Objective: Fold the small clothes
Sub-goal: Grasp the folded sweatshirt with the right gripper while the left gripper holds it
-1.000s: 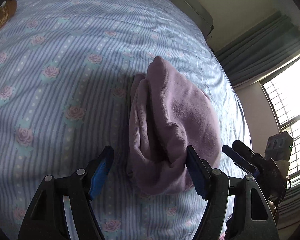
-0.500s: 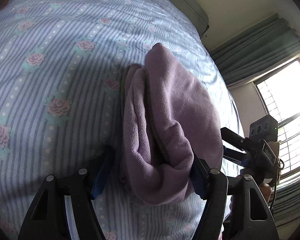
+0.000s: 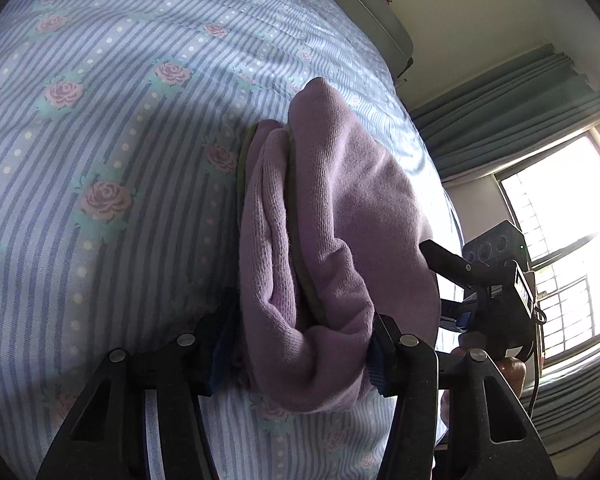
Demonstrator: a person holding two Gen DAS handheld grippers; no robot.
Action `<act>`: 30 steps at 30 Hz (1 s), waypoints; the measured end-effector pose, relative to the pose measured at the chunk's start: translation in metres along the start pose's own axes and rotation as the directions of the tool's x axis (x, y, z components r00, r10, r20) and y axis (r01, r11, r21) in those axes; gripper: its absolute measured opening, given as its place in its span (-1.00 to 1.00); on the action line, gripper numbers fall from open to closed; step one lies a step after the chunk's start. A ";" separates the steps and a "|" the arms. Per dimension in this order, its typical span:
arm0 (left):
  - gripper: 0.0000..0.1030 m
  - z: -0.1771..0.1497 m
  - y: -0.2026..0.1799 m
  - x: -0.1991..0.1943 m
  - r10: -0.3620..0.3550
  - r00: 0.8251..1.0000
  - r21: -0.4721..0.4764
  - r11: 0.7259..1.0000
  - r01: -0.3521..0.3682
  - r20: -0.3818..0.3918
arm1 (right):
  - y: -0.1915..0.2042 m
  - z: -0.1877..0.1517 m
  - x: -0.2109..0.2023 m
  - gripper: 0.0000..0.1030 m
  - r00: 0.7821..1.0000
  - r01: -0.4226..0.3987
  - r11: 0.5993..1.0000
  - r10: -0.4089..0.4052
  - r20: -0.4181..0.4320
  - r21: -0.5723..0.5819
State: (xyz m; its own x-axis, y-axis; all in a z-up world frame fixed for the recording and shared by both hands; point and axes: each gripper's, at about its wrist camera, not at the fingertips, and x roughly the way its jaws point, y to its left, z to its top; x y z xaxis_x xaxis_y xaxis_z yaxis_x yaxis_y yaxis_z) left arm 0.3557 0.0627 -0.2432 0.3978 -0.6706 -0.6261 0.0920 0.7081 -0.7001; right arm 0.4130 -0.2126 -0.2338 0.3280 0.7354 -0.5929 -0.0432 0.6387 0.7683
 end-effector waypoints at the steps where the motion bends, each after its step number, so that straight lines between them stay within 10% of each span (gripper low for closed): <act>1: -0.02 0.000 0.000 0.000 -0.001 1.000 -0.001 1.000 0.001 0.000 | 0.002 0.000 0.004 0.64 1.000 -0.005 1.000 0.005 -0.008 0.000; 12: -0.32 -0.003 -0.007 -0.015 0.021 1.000 0.042 0.999 -0.022 0.014 | 0.008 -0.006 0.000 -0.01 1.000 0.009 1.000 -0.009 0.025 0.011; 30: -0.38 -0.009 -0.038 -0.102 -0.033 0.998 0.072 0.997 0.029 0.058 | 0.093 -0.036 -0.037 -0.10 0.995 -0.017 0.999 0.021 0.093 -0.043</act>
State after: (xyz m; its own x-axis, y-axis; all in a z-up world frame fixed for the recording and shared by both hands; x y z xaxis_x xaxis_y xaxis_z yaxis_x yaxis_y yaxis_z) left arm 0.3037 0.1023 -0.1560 0.4472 -0.6796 -0.5815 0.1690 0.7026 -0.6912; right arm 0.3629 -0.1727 -0.1490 0.4136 0.7242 -0.5518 -0.0895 0.6354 0.7670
